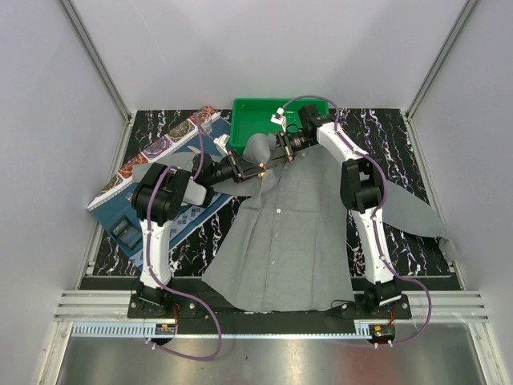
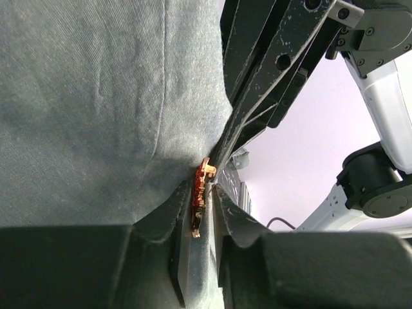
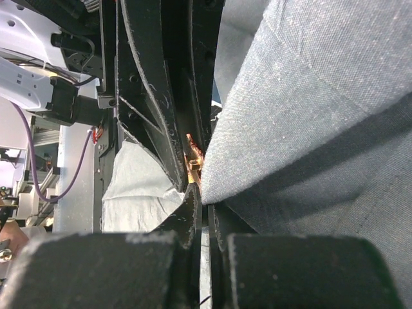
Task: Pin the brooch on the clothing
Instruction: Pin the brooch onto the flattened clothing.
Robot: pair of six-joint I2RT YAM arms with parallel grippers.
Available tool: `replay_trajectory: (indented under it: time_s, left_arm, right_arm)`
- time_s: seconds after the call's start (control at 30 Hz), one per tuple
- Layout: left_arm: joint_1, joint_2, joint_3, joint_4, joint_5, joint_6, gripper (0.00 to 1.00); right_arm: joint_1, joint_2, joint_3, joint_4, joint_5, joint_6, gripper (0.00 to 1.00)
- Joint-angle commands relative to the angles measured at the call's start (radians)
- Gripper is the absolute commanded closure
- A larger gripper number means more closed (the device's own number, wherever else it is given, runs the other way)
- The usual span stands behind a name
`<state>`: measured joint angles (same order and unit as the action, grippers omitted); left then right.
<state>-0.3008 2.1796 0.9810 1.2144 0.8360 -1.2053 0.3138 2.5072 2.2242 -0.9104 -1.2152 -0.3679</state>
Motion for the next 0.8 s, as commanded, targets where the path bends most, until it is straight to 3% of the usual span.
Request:
replay_trajectory:
  time_s: [0.0,0.33,0.77]
  left_arm:
    - [-0.008,-0.004,0.036,0.450,-0.020,-0.008,0.79]
    - [-0.009,-0.001,0.038,0.401,-0.025,0.016,0.96]
    - [-0.015,0.006,0.051,0.384,-0.020,0.007,0.90]
  right_arm:
    - [0.018,-0.080,-0.011,-0.002,0.017,-0.052,1.00]
    - [0.028,-0.084,0.008,-0.021,0.016,-0.074,1.00]
    - [0.051,-0.090,0.006,-0.070,0.048,-0.144,1.00]
